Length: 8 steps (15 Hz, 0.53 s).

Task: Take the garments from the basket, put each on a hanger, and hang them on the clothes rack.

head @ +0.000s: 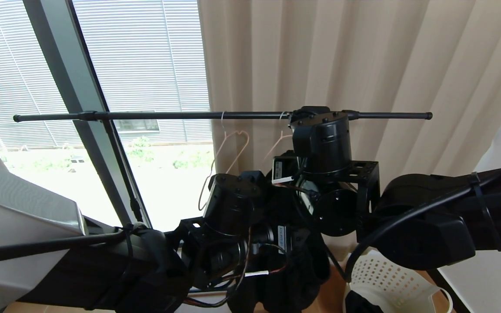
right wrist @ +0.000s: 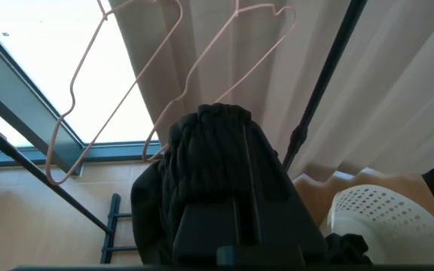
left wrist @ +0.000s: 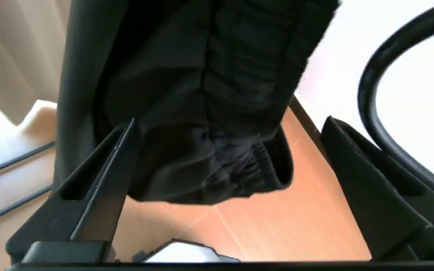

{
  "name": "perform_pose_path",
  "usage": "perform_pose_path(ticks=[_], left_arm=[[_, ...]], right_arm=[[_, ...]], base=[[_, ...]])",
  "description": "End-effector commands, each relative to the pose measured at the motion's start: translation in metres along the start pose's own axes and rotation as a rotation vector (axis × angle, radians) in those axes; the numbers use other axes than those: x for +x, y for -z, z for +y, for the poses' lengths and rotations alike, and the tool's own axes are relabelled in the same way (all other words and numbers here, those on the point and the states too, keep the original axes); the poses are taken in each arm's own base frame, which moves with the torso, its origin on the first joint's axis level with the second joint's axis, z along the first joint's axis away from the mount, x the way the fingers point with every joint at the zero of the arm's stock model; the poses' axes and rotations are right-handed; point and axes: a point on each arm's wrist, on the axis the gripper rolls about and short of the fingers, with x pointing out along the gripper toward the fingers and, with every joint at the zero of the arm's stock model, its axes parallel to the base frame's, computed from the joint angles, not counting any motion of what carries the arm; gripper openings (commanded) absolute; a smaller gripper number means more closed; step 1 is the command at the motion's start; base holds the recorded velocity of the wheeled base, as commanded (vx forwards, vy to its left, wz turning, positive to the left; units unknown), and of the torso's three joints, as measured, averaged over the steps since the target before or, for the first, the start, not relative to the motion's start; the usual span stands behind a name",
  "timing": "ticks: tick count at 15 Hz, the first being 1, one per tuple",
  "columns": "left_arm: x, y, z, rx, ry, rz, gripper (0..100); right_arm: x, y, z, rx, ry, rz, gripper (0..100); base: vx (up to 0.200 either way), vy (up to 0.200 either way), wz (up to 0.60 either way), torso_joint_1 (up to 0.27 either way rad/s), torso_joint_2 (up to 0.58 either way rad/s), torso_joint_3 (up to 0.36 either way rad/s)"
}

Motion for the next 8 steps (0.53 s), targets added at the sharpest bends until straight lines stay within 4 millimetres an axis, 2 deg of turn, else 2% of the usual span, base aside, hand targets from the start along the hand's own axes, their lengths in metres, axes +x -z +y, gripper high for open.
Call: perform_pose_path(ticks=[1,5,8], left_arm=[[0.003,-0.003,0.000,-0.004,-0.018,-0.017,100],[0.025,0.005,0.006,0.018,-0.229,-0.071,100],[0.026,0.017,0.006,0.063,-0.291,-0.057,100]], right_arm=[[0.001,0.001,0.001,-0.001,0.004,-0.001,0],[-0.005,-0.009,-0.002,0.020,-0.002,-0.019,0],[-0.003,-0.015,-0.007,0.033,0.009,-0.031,0]], base=[[0.000,0.000,0.00,0.000,0.00,0.000],[0.000,0.000,0.00,0.000,0.00,0.000],[0.000,0.000,0.00,0.000,0.00,0.000]])
